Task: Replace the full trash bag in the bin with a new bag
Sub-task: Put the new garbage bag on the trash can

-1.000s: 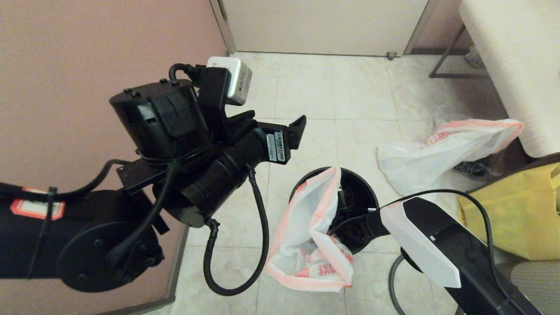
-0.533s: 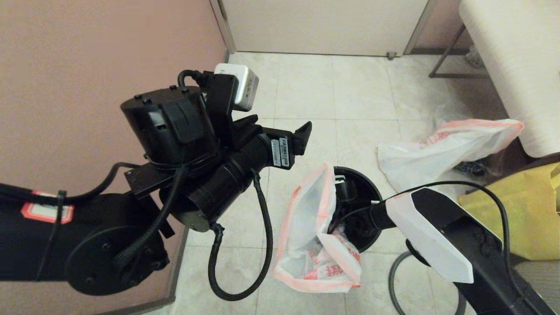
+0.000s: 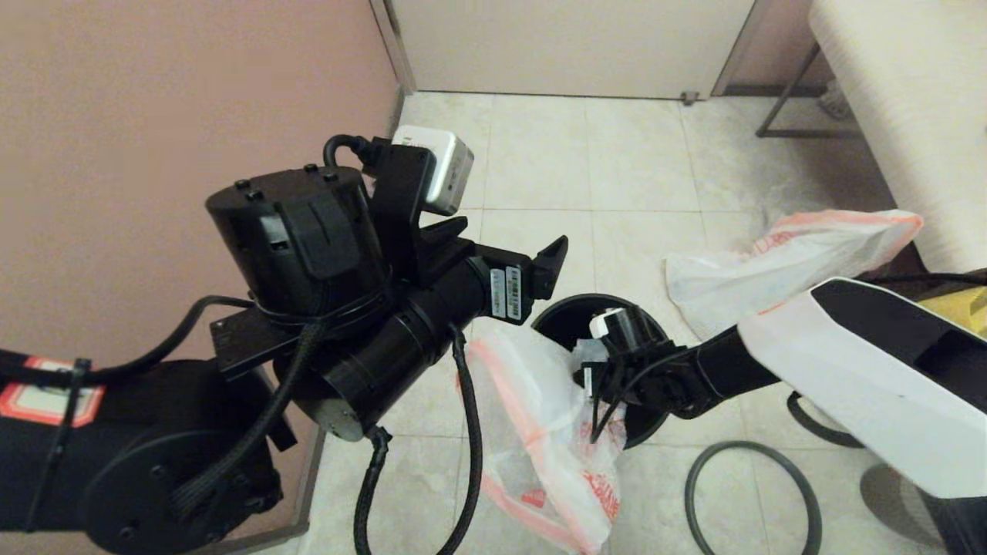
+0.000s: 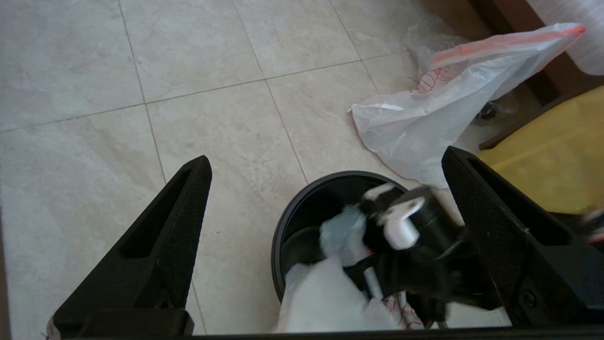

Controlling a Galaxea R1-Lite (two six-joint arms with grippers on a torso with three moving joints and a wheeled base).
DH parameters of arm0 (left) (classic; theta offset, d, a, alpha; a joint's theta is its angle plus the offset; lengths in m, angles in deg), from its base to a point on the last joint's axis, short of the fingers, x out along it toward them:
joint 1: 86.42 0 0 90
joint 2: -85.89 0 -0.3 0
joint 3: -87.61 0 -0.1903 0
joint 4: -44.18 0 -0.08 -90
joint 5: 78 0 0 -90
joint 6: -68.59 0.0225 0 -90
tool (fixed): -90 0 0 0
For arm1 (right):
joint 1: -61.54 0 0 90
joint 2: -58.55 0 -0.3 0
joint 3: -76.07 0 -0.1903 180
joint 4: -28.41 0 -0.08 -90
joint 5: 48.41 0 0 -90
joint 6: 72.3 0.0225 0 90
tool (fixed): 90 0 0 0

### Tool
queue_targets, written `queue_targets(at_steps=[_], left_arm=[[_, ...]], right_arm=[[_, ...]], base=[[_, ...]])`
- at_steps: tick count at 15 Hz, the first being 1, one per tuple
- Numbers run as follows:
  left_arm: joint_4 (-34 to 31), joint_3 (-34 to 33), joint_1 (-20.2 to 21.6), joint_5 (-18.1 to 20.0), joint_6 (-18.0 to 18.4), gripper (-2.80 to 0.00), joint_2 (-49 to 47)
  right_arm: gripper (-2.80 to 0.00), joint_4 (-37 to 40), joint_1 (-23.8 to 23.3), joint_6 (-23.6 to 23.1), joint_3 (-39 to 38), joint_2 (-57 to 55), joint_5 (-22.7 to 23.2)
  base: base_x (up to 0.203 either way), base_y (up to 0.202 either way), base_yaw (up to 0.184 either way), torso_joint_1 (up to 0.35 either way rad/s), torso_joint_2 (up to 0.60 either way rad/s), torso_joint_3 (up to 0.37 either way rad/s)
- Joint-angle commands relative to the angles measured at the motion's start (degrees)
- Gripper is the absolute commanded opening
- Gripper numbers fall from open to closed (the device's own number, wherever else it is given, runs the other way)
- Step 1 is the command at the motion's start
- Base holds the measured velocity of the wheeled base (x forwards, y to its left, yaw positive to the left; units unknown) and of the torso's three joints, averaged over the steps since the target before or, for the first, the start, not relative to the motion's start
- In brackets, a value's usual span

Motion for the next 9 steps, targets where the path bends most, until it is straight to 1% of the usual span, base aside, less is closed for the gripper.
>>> queue_targets(at_steps=[1, 2, 3, 9], left_arm=[[0.29, -0.17, -0.33, -0.14, 0.03, 0.0, 0.27], [0.29, -0.17, -0.51, -0.14, 0.03, 0.0, 0.11], [0.29, -0.04, -0.55, -0.14, 0.07, 0.0, -0.2], [0.29, -0.11, -0.66, -0.14, 0.12, 0.0, -0.93]], right_arm=[[0.0, 0.26, 0.0, 1.72, -3.71, 7.22, -0.32], [0.0, 1.8, -0.15, 3.7, -4.38, 8.62, -0.3], [0.0, 3.13, -0.76, 4.5, -4.39, 8.61, -0.14], [0.0, 3.03, -3.71, 6.13, -4.25, 11.51, 0.37]], base=[[0.0, 0.0, 0.0, 0.0, 0.0, 0.0], [0.0, 0.0, 0.0, 0.0, 0.0, 0.0], [0.0, 0.0, 0.0, 0.0, 0.0, 0.0], [0.0, 0.0, 0.0, 0.0, 0.0, 0.0]])
